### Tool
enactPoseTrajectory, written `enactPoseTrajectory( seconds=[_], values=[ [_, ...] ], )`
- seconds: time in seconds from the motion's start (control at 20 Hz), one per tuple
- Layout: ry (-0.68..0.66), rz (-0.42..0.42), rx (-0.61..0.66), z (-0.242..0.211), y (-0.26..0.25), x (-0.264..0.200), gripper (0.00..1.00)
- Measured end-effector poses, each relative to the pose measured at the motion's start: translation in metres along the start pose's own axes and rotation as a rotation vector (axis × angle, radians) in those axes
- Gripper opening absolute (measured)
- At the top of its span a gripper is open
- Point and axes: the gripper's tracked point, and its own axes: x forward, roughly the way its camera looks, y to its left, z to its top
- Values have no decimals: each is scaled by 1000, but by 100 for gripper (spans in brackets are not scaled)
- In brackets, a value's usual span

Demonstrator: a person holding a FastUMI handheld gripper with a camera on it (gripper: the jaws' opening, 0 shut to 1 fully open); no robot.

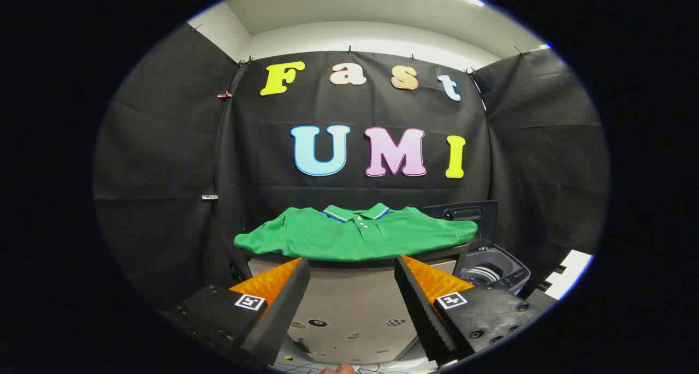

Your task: Put the clothes into the washing machine and then close the washing machine lid.

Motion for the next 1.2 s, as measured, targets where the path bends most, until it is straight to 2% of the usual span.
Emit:
enactPoseTrajectory(
  seconds=[0.75,1.2],
  values=[
    [8,-23,16,-2,-7,12,97],
    [9,13,20,-1,-1,17,98]
  ],
)
